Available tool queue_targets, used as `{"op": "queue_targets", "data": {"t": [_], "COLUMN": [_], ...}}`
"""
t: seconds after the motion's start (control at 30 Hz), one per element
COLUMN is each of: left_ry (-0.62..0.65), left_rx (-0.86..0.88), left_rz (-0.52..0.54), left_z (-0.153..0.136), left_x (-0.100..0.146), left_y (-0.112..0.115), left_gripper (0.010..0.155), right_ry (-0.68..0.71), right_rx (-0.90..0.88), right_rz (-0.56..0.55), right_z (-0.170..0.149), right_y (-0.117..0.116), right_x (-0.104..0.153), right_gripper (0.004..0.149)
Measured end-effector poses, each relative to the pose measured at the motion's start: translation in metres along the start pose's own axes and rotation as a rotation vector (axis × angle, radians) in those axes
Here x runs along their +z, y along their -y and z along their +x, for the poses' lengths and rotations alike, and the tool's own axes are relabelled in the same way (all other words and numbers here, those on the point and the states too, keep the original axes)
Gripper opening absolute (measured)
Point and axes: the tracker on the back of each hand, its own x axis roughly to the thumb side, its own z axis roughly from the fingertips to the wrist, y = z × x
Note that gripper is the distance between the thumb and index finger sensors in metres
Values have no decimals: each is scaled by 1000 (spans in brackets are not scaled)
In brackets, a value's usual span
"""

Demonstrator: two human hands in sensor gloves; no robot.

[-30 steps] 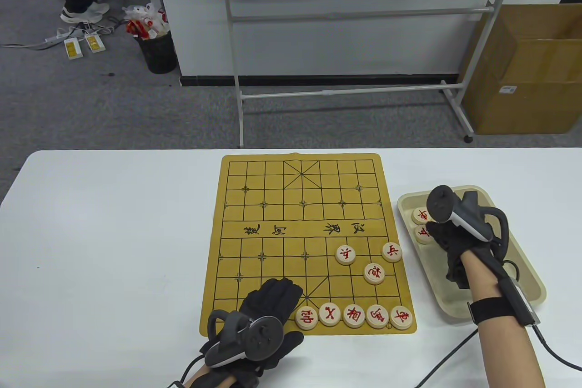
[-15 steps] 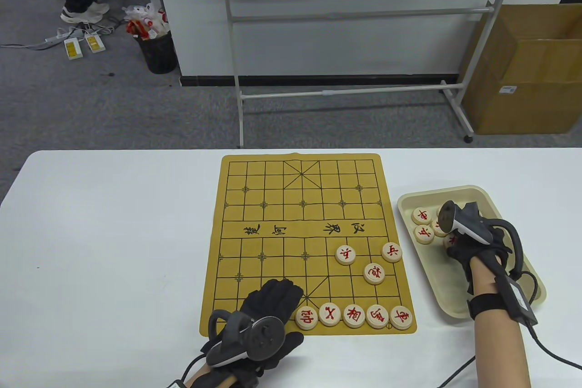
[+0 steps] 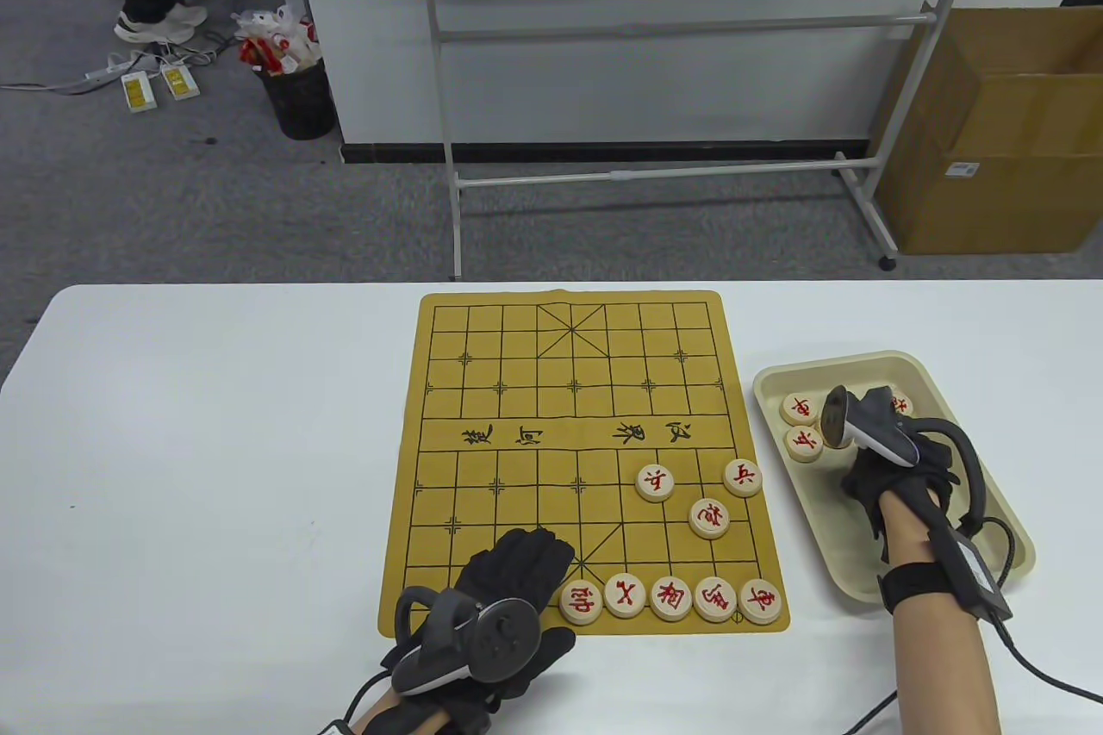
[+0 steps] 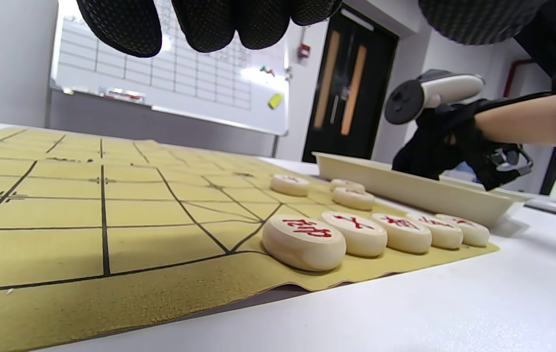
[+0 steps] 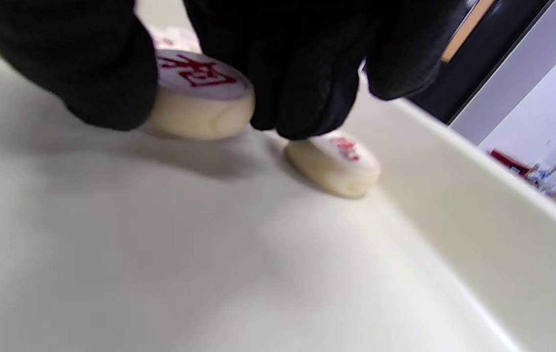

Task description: Set up Chinese chess pieces

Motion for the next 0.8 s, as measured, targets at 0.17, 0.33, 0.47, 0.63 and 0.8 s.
{"op": "queue_targets", "data": {"t": [0.17, 0.33, 0.47, 0.63, 0.8], "left_ry": [4, 46, 87, 201, 327], "left_rx": [7, 43, 67, 6, -131], "left_rz": [6, 96, 197, 351, 407], "left_z": [2, 8, 16, 34, 55], "left_x": [0, 3, 7, 17, 24], "left_y": [0, -5, -11, -20, -19], "left_gripper": [85, 81, 77, 79, 74], "right_ry": [111, 343, 588, 869, 975], "right_rx": [-108, -233, -426, -655, -719], "right_rz": [-194, -409, -425, -373, -270], "right_z": [-5, 13, 43, 82, 101], "right_y": [32, 62, 71, 62, 45], "right_x": [48, 126, 193, 242, 252], "right_gripper": [82, 82, 82, 82, 82]}}
